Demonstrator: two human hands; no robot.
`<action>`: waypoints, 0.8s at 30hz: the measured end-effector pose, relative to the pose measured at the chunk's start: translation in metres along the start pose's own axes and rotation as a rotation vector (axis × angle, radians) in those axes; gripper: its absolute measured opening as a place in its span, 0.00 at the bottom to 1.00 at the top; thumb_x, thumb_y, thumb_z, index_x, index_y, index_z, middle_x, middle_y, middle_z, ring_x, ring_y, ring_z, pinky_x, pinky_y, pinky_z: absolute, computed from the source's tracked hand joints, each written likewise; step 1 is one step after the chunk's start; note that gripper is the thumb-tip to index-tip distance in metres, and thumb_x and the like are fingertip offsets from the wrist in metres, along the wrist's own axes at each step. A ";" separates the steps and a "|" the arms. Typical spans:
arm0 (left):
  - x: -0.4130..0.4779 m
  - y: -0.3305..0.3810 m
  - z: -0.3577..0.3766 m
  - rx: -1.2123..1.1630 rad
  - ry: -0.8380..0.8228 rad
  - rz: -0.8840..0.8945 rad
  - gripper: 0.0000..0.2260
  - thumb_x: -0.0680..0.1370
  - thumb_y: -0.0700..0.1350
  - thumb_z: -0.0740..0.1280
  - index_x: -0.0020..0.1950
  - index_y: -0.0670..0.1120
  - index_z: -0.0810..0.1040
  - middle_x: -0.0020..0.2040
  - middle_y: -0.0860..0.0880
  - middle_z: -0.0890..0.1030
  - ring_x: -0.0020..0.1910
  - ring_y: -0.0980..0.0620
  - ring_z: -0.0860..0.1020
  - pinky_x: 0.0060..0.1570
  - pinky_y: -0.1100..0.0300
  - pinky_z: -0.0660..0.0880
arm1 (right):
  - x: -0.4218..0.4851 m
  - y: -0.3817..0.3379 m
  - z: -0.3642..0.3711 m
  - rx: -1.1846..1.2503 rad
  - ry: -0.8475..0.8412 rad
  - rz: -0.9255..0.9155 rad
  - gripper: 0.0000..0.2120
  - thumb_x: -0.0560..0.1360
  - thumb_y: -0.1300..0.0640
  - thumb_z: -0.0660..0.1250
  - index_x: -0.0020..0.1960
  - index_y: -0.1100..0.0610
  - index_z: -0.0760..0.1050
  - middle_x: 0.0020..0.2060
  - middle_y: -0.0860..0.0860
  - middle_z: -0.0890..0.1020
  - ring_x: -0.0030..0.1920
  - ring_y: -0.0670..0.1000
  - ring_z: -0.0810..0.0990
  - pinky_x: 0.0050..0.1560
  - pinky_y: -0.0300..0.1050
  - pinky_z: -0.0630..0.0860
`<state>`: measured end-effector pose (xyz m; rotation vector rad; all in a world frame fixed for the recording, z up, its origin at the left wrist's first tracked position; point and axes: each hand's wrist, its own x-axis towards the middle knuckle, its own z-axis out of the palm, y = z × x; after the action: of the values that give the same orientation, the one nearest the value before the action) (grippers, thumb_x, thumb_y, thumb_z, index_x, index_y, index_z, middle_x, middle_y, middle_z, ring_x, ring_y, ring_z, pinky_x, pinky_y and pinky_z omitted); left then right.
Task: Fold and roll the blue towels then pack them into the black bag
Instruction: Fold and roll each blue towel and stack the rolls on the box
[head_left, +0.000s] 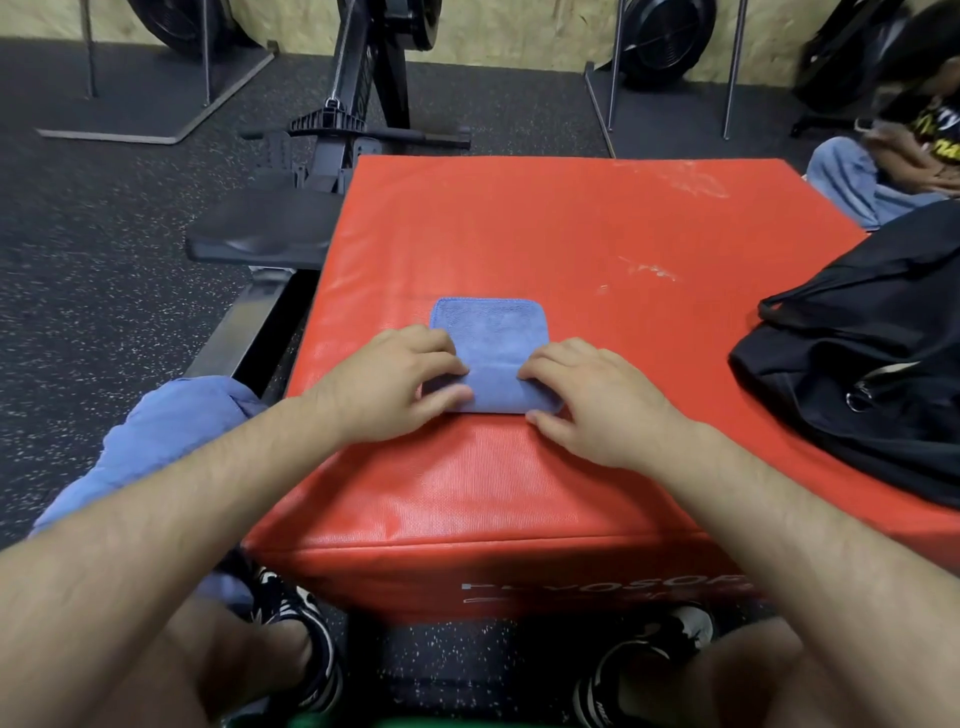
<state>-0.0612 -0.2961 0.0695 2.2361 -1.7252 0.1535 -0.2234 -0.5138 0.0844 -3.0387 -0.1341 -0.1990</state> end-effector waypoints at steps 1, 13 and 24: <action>-0.001 -0.002 0.001 0.045 -0.040 -0.025 0.23 0.78 0.64 0.62 0.60 0.49 0.82 0.54 0.52 0.79 0.53 0.49 0.77 0.50 0.53 0.73 | 0.001 0.001 0.002 -0.012 -0.021 0.012 0.17 0.73 0.48 0.68 0.59 0.51 0.74 0.55 0.48 0.78 0.57 0.55 0.75 0.54 0.55 0.75; -0.006 -0.001 -0.006 -0.136 -0.224 -0.156 0.26 0.72 0.67 0.64 0.64 0.53 0.79 0.58 0.56 0.73 0.59 0.54 0.67 0.58 0.56 0.61 | -0.003 -0.003 -0.017 0.239 -0.174 0.109 0.15 0.75 0.49 0.68 0.60 0.49 0.70 0.54 0.47 0.79 0.53 0.51 0.77 0.56 0.51 0.74; 0.007 0.000 -0.012 -0.088 -0.012 -0.092 0.14 0.79 0.55 0.63 0.64 0.59 0.76 0.58 0.57 0.72 0.57 0.53 0.67 0.56 0.54 0.64 | 0.008 0.001 -0.008 0.199 0.038 0.087 0.13 0.77 0.56 0.63 0.61 0.53 0.76 0.60 0.47 0.70 0.59 0.52 0.68 0.57 0.54 0.74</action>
<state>-0.0581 -0.2992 0.0824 2.2509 -1.5995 0.0419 -0.2160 -0.5152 0.0935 -2.8333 -0.0169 -0.2224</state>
